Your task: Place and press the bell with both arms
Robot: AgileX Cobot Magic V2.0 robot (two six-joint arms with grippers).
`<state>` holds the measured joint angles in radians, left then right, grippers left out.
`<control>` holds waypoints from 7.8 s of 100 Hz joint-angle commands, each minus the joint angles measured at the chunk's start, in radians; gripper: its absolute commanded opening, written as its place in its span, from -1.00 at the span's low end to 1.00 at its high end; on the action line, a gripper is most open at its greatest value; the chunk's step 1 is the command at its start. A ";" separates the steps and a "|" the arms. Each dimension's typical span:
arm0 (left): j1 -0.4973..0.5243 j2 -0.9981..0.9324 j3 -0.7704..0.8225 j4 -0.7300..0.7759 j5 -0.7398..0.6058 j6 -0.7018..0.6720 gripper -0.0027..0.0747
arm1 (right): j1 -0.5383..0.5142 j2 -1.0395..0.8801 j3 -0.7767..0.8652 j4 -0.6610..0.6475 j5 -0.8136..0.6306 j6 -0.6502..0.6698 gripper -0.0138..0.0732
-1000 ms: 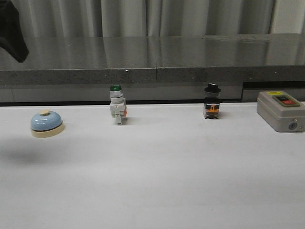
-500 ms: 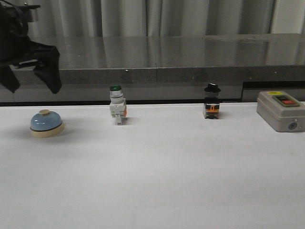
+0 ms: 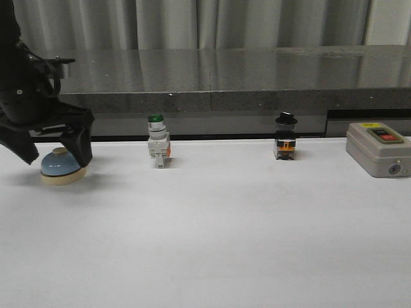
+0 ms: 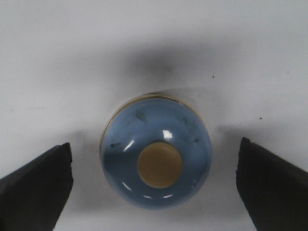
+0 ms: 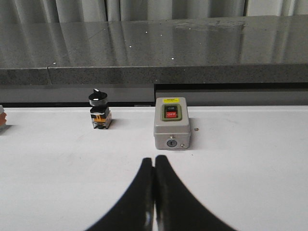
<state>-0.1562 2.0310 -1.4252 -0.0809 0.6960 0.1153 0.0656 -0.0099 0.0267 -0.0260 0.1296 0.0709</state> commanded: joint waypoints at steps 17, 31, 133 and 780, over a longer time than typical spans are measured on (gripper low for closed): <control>-0.005 -0.035 -0.029 -0.005 -0.031 -0.002 0.44 | -0.007 -0.015 -0.014 -0.007 -0.092 -0.002 -0.84; -0.005 -0.035 -0.029 -0.005 -0.033 -0.002 -0.03 | -0.007 -0.015 -0.014 -0.007 -0.092 -0.002 -0.84; -0.395 -0.197 -0.074 -0.009 0.074 0.026 -0.42 | -0.007 -0.015 -0.014 -0.007 -0.092 -0.002 -0.84; 0.039 -2.061 1.467 0.195 -0.761 -0.139 -0.98 | -0.007 -0.015 -0.016 -0.007 -0.138 -0.002 -0.84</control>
<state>-0.1183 -0.0044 0.0014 0.1236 0.0267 -0.0133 0.0656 -0.0099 0.0281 -0.0260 0.1090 0.0709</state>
